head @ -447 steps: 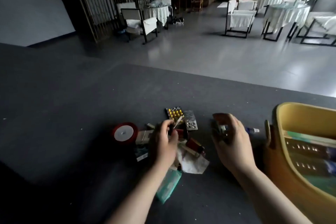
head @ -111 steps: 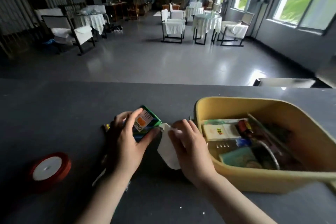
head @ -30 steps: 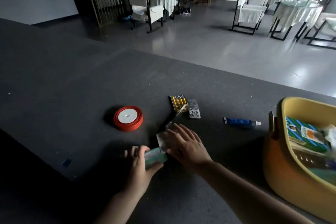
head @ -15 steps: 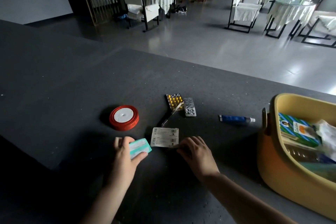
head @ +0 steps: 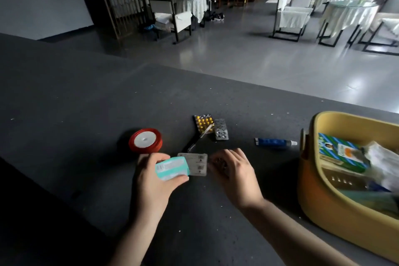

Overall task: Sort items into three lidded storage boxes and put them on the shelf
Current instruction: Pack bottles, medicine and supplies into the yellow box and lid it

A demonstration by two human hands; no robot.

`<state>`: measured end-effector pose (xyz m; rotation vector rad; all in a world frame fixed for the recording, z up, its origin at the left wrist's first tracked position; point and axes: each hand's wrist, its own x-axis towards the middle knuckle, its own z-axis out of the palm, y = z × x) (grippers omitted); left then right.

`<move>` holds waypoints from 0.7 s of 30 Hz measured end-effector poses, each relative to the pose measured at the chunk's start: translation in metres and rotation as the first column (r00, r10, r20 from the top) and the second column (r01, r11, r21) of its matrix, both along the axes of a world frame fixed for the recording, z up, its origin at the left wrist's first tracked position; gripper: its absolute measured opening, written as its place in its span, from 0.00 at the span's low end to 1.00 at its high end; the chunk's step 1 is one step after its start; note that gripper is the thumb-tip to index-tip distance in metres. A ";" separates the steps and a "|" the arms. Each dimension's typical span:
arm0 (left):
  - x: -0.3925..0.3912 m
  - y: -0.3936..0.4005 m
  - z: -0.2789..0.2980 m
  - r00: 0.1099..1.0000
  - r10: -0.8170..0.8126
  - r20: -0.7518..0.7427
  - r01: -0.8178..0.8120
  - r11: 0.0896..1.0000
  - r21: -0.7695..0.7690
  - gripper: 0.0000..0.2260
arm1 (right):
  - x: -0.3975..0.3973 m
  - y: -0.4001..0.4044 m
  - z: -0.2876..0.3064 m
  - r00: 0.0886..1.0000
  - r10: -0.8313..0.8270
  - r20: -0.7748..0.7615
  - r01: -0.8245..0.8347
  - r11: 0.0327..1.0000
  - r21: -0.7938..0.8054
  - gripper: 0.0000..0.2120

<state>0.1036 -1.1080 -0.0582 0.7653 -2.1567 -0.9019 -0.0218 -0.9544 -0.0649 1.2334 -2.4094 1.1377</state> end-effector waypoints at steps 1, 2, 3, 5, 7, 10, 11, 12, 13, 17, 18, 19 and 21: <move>-0.008 0.008 0.007 0.999 -0.016 -0.040 0.017 1.000 0.002 0.23 | -0.002 0.009 0.009 1.000 -0.025 -0.010 0.024 0.999 -0.036 0.06; -0.017 0.016 0.014 0.996 -0.035 -0.076 0.037 0.999 0.016 0.22 | -0.004 0.020 0.019 0.999 -0.049 -0.021 0.048 0.996 -0.075 0.06; -0.027 0.025 0.022 0.992 -0.061 -0.109 0.066 0.997 0.040 0.22 | -0.007 0.033 0.029 0.997 -0.076 -0.032 0.072 0.991 -0.114 0.05; -0.050 0.047 0.035 0.977 -0.134 -0.164 0.153 0.982 0.114 0.21 | -0.014 0.063 0.049 0.988 -0.143 -0.054 0.131 0.974 -0.185 0.04; -0.077 0.076 0.048 0.945 -0.226 -0.236 0.282 0.929 0.240 0.22 | -0.023 0.099 0.066 0.973 -0.221 -0.067 0.199 0.950 -0.243 0.03; -0.116 0.126 0.066 0.834 -0.388 -0.392 0.527 0.768 0.363 0.24 | -0.037 0.161 0.079 0.917 -0.393 -0.065 0.361 0.889 -0.280 0.03; -0.129 0.142 0.070 0.794 -0.453 -0.404 0.590 0.733 0.338 0.25 | -0.041 0.183 0.080 0.884 -0.465 -0.055 0.433 0.856 -0.284 0.04; -0.142 0.158 0.074 0.759 -0.524 -0.388 0.641 0.705 0.303 0.27 | -0.046 0.205 0.081 0.841 -0.541 -0.034 0.510 0.811 -0.286 0.04; -0.155 0.174 0.076 0.734 -0.596 -0.325 0.674 0.696 0.248 0.27 | -0.050 0.225 0.081 0.791 -0.611 -0.003 0.586 0.760 -0.280 0.05; -0.199 0.221 0.076 0.628 -0.749 0.211 0.771 0.636 -0.035 0.25 | -0.062 0.277 0.077 0.675 -0.737 0.044 0.736 0.667 -0.117 0.04; -0.207 0.228 0.074 0.576 -0.744 0.338 0.800 0.599 -0.044 0.25 | -0.063 0.281 0.076 0.692 -0.721 0.049 0.722 0.688 -0.077 0.04; -0.215 0.232 0.072 0.518 -0.737 0.435 0.825 0.564 -0.028 0.26 | -0.065 0.282 0.075 0.718 -0.694 0.048 0.696 0.717 -0.040 0.04; -0.226 0.235 0.070 0.400 -0.723 0.563 0.866 0.499 0.025 0.27 | -0.067 0.281 0.074 0.763 -0.645 0.052 0.643 0.764 0.046 0.07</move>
